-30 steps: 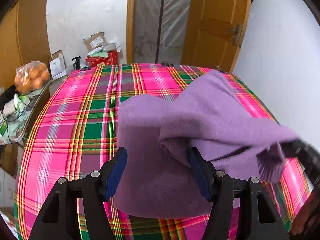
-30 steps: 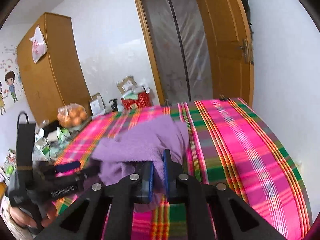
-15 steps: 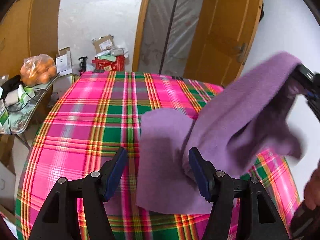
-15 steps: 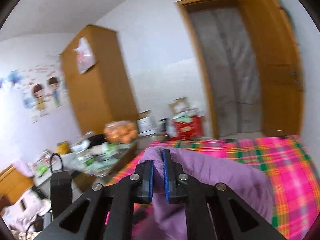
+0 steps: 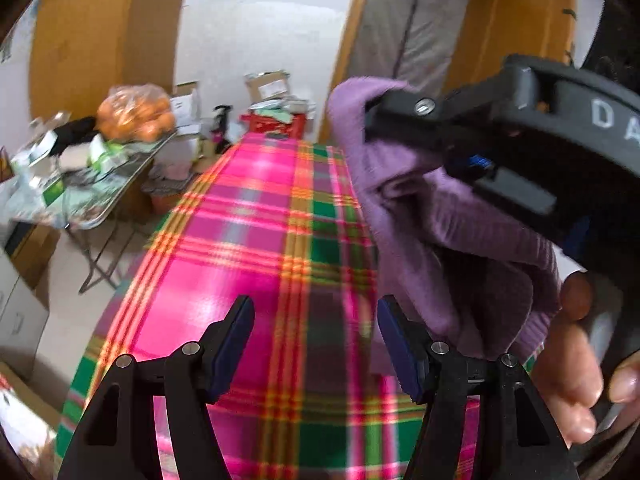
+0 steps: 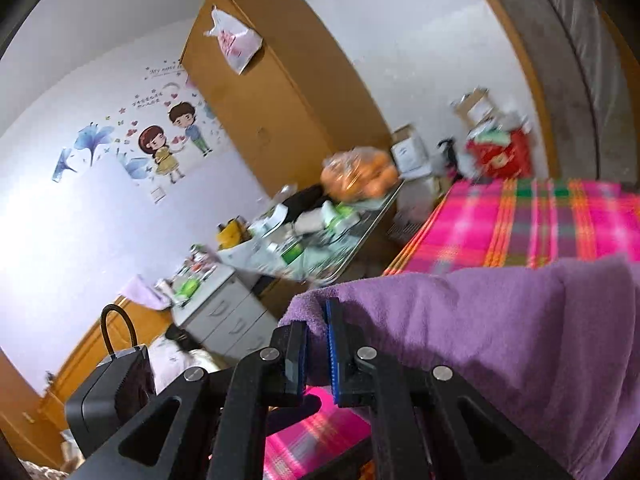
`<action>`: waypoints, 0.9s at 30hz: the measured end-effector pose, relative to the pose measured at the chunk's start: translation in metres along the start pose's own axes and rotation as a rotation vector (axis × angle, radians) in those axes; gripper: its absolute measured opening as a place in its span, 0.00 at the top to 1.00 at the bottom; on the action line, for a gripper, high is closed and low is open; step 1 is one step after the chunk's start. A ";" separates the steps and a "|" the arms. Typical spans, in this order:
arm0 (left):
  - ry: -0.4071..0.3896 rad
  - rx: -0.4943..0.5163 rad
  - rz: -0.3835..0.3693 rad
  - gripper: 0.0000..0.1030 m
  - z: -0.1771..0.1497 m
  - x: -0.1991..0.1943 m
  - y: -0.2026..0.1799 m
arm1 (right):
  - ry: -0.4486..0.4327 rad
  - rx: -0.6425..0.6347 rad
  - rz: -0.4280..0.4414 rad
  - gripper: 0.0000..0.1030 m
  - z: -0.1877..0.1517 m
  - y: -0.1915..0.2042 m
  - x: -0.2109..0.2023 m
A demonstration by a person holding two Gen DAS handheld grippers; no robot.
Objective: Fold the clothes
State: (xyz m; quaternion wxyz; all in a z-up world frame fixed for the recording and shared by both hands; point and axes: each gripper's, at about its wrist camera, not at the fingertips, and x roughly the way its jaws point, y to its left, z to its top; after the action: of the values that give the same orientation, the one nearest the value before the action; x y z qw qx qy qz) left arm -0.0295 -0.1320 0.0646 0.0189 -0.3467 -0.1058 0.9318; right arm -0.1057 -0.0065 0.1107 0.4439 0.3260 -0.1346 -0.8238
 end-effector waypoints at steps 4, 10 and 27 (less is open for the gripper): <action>0.011 -0.044 0.048 0.36 -0.009 -0.002 0.024 | 0.060 0.060 0.064 0.92 -0.007 -0.004 0.024; 0.041 -0.092 0.079 0.36 -0.023 0.000 0.048 | 0.154 0.095 0.002 0.90 -0.019 -0.016 0.036; 0.001 -0.054 0.028 0.36 -0.025 -0.021 0.030 | 0.016 -0.089 -0.165 0.66 -0.024 0.008 -0.104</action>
State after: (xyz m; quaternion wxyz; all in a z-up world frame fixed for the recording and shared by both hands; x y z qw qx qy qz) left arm 0.0035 -0.1588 0.0535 -0.0036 -0.3488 -0.1259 0.9287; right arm -0.0442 0.0755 0.1398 0.3895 0.3226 -0.0671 -0.8601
